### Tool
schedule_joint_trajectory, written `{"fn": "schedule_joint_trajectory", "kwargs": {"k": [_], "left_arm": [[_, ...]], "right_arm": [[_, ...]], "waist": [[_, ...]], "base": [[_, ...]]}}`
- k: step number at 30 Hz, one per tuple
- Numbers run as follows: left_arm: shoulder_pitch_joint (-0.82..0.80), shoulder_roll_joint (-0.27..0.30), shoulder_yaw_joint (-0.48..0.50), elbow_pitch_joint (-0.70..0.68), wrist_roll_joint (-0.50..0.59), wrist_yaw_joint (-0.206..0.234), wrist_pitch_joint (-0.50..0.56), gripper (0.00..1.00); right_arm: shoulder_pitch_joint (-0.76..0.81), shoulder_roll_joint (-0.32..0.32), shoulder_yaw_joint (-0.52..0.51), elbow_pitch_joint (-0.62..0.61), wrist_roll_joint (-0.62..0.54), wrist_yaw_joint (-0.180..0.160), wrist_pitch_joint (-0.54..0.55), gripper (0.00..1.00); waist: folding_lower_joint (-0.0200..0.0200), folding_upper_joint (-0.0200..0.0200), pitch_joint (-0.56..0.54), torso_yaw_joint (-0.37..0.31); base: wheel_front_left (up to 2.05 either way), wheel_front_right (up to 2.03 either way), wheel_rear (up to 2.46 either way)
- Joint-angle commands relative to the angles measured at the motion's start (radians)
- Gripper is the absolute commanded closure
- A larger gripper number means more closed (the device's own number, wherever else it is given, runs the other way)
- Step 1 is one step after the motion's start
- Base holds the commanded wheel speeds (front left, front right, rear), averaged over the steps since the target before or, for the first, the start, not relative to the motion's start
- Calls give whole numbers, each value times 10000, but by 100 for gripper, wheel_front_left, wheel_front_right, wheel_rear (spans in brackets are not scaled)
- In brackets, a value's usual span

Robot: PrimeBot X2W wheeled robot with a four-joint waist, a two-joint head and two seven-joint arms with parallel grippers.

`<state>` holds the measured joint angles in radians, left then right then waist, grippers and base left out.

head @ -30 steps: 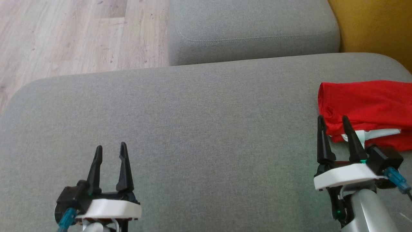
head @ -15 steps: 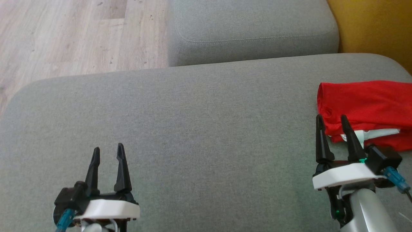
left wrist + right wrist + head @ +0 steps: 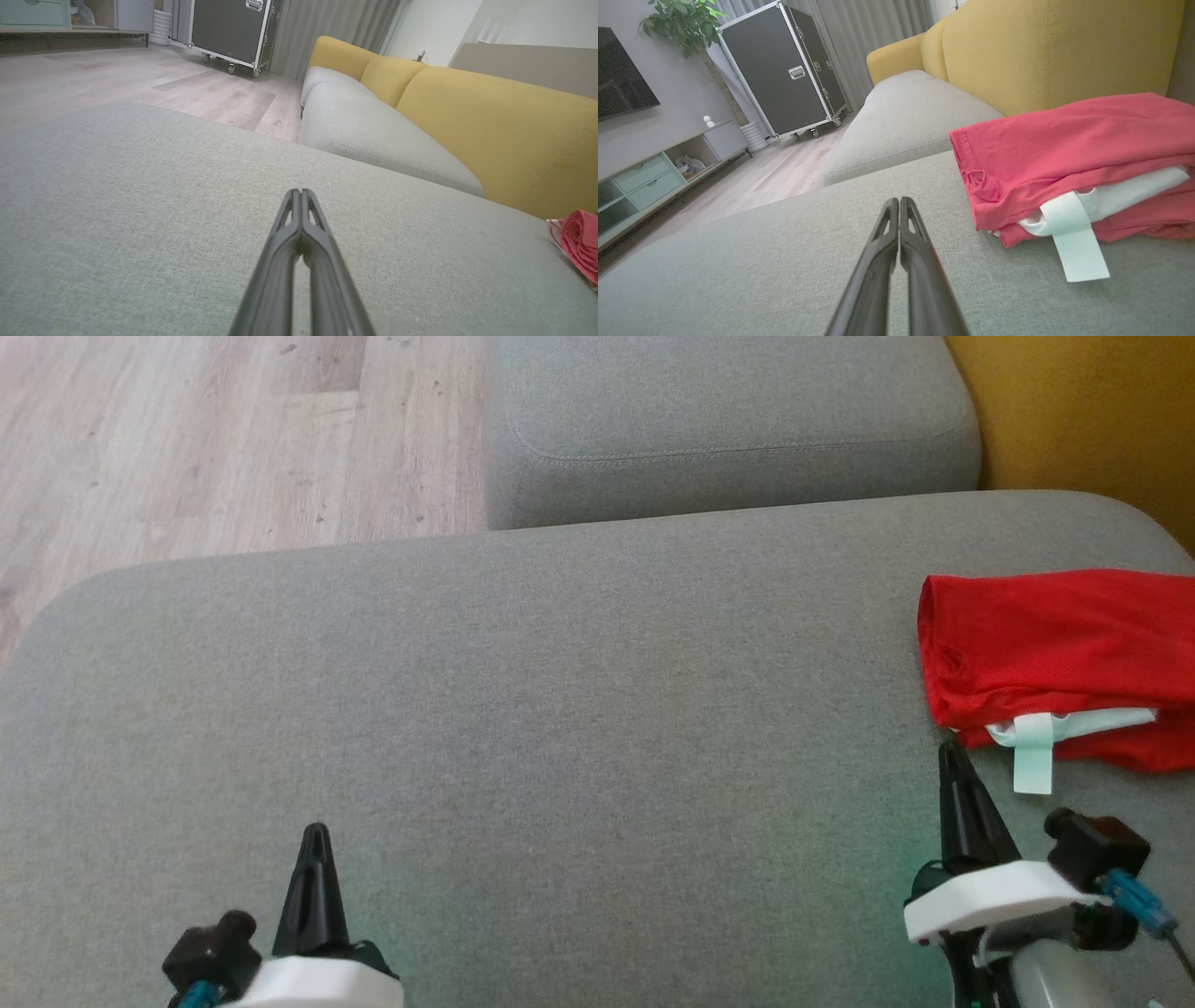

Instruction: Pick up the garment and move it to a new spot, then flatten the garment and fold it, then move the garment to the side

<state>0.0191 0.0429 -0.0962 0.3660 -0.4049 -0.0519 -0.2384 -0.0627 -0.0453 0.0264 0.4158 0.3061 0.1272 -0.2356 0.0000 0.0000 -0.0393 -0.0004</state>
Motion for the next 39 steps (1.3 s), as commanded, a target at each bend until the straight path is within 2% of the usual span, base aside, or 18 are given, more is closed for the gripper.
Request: {"fn": "schedule_joint_trajectory", "kwargs": {"k": [1,39], "left_arm": [[-504,5,116,-335,-248,-35,42,100],[-724,27,715,-627,-3923,-270,1107,100]], "right_arm": [[-564,-17,-61,-389,300,2,91,100],[-512,-27,-465,-820,4264,12,1137,100]], "waist": [[0,0,7,2],[0,0,137,2]], "base": [[0,0,0],[0,0,0]]}}
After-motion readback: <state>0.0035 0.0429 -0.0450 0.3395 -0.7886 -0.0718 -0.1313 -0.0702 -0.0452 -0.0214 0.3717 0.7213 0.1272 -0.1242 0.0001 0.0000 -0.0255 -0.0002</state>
